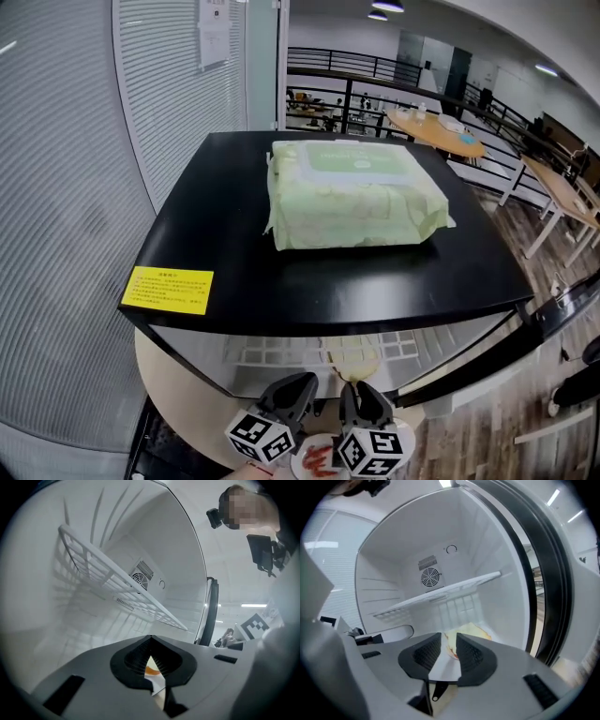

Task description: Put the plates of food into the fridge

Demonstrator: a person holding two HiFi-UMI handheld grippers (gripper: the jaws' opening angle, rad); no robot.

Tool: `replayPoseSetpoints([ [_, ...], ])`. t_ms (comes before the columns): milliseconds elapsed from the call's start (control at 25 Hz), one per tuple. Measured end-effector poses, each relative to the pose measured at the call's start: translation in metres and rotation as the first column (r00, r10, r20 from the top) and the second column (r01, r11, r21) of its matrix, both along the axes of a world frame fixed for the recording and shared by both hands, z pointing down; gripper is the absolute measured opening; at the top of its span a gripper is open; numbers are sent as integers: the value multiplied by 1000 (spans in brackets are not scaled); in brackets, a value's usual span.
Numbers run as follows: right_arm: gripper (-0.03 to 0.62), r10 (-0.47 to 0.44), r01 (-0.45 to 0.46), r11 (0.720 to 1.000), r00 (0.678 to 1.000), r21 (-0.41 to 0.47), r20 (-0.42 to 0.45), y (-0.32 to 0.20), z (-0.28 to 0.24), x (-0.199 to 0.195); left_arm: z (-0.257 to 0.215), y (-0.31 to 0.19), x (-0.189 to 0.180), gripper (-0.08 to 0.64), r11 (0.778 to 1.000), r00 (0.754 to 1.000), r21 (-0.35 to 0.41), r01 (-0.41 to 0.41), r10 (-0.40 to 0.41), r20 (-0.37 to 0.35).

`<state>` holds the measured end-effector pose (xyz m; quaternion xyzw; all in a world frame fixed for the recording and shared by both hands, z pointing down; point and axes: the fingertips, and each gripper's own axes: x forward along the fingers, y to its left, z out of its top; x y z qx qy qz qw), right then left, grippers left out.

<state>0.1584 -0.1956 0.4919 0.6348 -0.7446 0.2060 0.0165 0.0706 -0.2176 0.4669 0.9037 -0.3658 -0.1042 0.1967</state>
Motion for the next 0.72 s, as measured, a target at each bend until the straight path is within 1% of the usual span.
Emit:
replayPoseSetpoints([
  [40,88,-22,22,999,1000,30,-6,5,-6,-6,-1,3,-4,6,1000,1000,1,0,0,0],
  [160,53,-78,80,990,997,118,-26,19,-26,-23,-4,16,-17,6,1000,1000,10,-6,5,13],
  [280,19,-83,94,985,993,142,-83,32,-34,-30,-9,29,-29,6,1000,999,26,-11,10,42],
  [360,10,-82,98,984,991,150,-105,40,-39,-34,-14,37,-37,6,999,999,41,-8,5,54],
  [480,8,-78,95,982,991,164,-107,51,-47,-40,-25,46,-48,6,997,998,74,-11,6,67],
  [720,8,-98,124,971,987,205,-131,68,-73,-55,-52,64,-60,6,992,999,125,-6,0,51],
])
